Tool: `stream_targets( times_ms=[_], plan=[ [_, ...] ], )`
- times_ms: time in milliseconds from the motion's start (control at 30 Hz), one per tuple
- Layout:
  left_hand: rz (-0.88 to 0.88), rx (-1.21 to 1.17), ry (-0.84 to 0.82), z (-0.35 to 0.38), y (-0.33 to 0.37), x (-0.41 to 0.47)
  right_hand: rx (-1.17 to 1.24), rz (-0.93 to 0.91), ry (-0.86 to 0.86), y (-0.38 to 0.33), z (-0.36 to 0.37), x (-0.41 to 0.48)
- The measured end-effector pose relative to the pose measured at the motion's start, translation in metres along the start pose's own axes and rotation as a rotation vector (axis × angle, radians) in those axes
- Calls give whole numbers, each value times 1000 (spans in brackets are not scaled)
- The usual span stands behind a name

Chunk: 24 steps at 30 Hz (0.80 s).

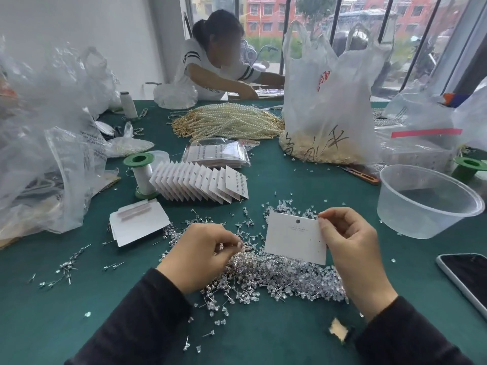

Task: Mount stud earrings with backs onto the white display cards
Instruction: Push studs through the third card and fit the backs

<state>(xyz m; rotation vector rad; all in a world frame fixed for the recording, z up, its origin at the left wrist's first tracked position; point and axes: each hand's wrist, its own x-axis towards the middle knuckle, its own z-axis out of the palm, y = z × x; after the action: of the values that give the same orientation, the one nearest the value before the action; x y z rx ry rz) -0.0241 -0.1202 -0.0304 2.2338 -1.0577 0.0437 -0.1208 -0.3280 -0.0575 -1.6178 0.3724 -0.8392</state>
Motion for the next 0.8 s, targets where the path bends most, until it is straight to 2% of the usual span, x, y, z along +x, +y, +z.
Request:
stream_targets(
  times_ms=[267,567,700,800],
  plan=[
    [-56,4,-74,-8,0,-3,-7,-5,1,-5,-2,1],
    [3,162,-222,14,4,-5,-32,3,-3,-6,-2,0],
    [29,114,-159,14,6,-4,-50,-2,-13,-9,-1,-1],
    [-14,41,-79,9,6,-2,-30,4,2,-11,-2,-1]
  ],
)
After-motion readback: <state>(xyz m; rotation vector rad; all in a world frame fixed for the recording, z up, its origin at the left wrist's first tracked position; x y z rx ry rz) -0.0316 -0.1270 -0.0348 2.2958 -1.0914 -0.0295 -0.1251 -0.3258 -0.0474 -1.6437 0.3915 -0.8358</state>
